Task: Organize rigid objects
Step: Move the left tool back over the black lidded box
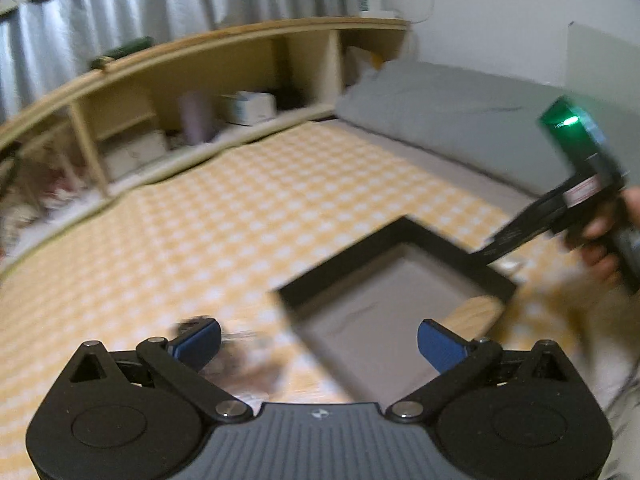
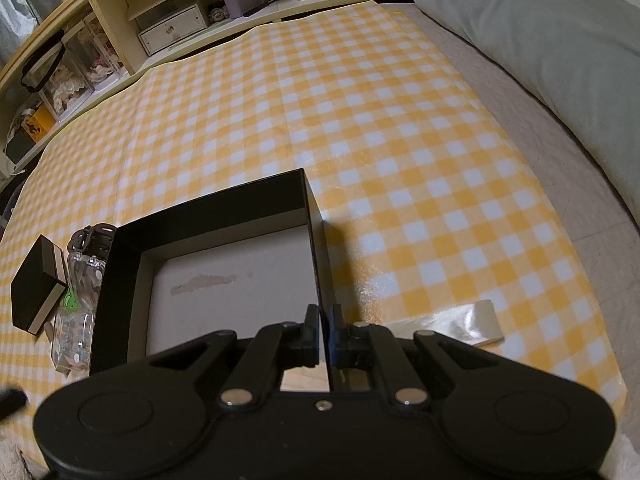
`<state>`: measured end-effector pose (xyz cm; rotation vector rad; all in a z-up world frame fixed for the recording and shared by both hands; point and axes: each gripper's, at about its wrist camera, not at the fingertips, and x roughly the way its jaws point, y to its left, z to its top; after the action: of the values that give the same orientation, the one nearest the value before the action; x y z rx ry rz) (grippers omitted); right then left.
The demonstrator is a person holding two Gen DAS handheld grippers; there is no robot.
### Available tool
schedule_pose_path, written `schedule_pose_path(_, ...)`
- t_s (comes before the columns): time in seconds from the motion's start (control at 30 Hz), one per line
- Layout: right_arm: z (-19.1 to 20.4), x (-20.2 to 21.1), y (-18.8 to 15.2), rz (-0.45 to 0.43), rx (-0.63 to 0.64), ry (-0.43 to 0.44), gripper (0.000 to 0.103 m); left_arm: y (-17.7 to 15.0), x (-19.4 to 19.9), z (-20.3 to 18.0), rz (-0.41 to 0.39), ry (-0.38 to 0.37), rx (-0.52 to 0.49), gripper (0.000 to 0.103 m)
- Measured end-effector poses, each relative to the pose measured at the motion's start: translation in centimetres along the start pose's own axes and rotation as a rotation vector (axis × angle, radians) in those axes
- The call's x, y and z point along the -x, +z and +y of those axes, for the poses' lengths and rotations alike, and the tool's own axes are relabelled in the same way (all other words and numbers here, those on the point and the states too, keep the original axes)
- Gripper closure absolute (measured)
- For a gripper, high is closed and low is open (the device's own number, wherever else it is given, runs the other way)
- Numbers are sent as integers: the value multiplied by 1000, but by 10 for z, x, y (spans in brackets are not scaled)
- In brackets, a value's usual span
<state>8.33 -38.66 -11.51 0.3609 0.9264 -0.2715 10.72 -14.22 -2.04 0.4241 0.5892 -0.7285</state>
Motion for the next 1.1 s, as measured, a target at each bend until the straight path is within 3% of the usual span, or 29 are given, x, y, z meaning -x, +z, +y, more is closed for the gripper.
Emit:
schedule_pose_path(0.2, -1, 0, 0, 1, 3, -1, 98, -28, -8, 43, 33, 203, -126, 0)
schedule_pose_path(0.37, -1, -1, 1, 1, 8, -4, 98, -60, -24, 65, 109, 360, -279, 2)
schedule_pose_path(0.8, 0, -1, 1, 1, 18, -10, 98, -102, -91, 80, 276, 531, -528, 2)
schedule_pose_path(1.1, 0, -2, 1, 1, 18, -10, 98, -97, -100, 113, 306, 493, -329, 3)
